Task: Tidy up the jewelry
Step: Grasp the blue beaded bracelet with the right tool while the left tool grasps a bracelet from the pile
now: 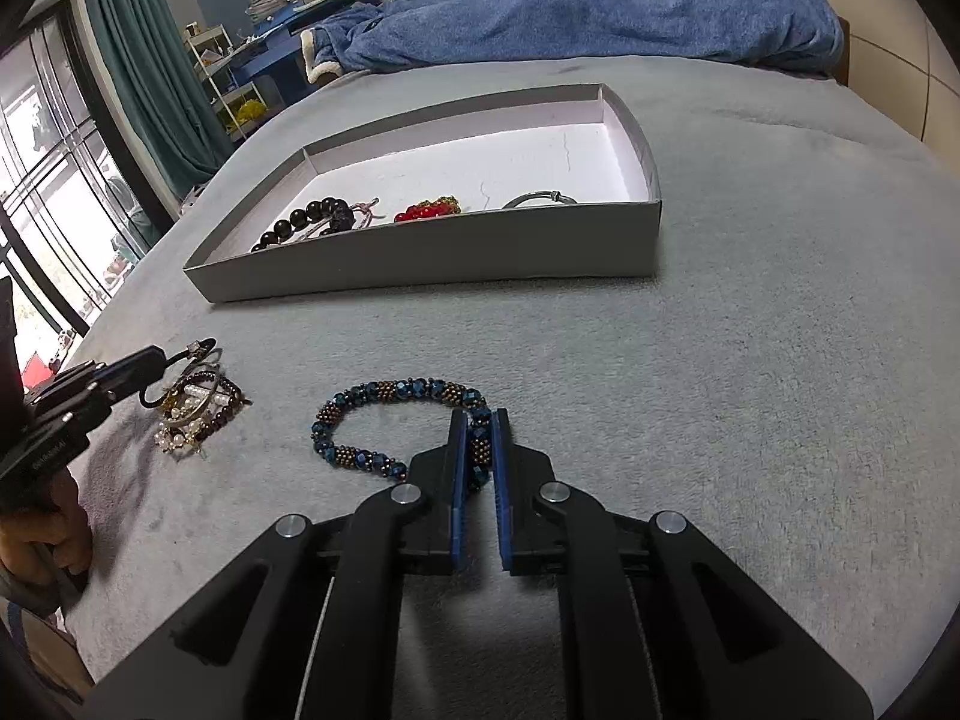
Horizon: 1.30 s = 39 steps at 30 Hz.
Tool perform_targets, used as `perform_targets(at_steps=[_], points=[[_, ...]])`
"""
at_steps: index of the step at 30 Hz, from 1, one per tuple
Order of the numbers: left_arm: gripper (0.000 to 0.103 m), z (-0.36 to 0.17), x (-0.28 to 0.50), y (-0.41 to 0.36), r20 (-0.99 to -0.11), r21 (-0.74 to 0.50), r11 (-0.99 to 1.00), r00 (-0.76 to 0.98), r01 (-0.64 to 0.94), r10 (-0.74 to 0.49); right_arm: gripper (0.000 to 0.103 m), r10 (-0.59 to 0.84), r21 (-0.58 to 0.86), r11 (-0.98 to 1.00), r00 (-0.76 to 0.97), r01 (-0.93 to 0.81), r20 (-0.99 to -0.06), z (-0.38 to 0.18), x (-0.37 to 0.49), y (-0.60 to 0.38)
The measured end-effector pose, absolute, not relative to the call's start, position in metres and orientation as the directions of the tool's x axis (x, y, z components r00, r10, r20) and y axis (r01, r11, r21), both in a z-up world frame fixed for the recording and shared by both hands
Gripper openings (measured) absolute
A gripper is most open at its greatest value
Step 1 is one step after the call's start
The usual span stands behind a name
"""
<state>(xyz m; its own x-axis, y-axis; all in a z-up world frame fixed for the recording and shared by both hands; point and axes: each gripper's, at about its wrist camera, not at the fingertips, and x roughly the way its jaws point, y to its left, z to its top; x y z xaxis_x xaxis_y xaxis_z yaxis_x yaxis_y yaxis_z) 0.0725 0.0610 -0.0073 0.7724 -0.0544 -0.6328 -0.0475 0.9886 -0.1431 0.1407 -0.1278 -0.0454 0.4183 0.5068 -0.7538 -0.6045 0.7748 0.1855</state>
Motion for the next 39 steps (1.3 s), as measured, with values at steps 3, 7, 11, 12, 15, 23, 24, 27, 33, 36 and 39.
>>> perform_targets(at_steps=[3,7,11,12,15,23,24,27,33,36,39], points=[[0.008,-0.007,0.073,0.065,-0.632,-0.155,0.986,0.773,-0.066,-0.047,0.009,0.508,0.187,0.774,0.417,-0.604,-0.754,-0.046,0.141,-0.128],[0.006,-0.008,0.07,0.076,-0.628,-0.198,0.974,0.777,-0.109,-0.04,0.009,0.512,0.194,0.773,0.414,-0.604,-0.753,-0.047,0.14,-0.128],[0.006,-0.012,0.067,0.09,-0.63,-0.264,0.952,0.775,-0.152,-0.051,0.009,0.514,0.198,0.772,0.411,-0.603,-0.753,-0.047,0.14,-0.129],[0.006,-0.013,0.067,0.092,-0.634,-0.272,0.95,0.771,-0.153,-0.057,0.01,0.514,0.198,0.772,0.411,-0.604,-0.753,-0.047,0.14,-0.129],[0.006,-0.016,0.07,0.09,-0.652,-0.269,0.952,0.756,-0.148,-0.067,0.015,0.516,0.197,0.769,0.409,-0.608,-0.752,-0.047,0.139,-0.129],[0.008,-0.022,0.076,0.086,-0.685,-0.246,0.958,0.726,-0.147,-0.064,0.03,0.521,0.172,0.746,0.403,-0.643,-0.752,-0.047,0.132,-0.121],[0.008,-0.021,0.075,0.086,-0.682,-0.245,0.959,0.728,-0.145,-0.065,0.029,0.525,0.178,0.745,0.401,-0.643,-0.751,-0.047,0.132,-0.122],[0.005,-0.019,0.073,0.084,-0.669,-0.238,0.961,0.741,-0.138,-0.06,0.019,0.532,0.187,0.745,0.401,-0.64,-0.746,-0.046,0.132,-0.124],[0.004,-0.003,0.071,0.081,-0.639,-0.229,0.967,0.766,-0.108,-0.066,0.008,0.546,0.2,0.745,0.409,-0.636,-0.731,-0.042,0.133,-0.128],[0.004,0.009,0.073,0.079,-0.622,-0.227,0.97,0.779,-0.089,-0.074,0.008,0.556,0.208,0.748,0.424,-0.63,-0.715,-0.037,0.132,-0.131],[0.004,0.023,0.076,0.078,-0.6,-0.222,0.972,0.796,-0.071,-0.079,0.008,0.539,0.194,0.758,0.431,-0.622,-0.724,-0.036,0.132,-0.131]])
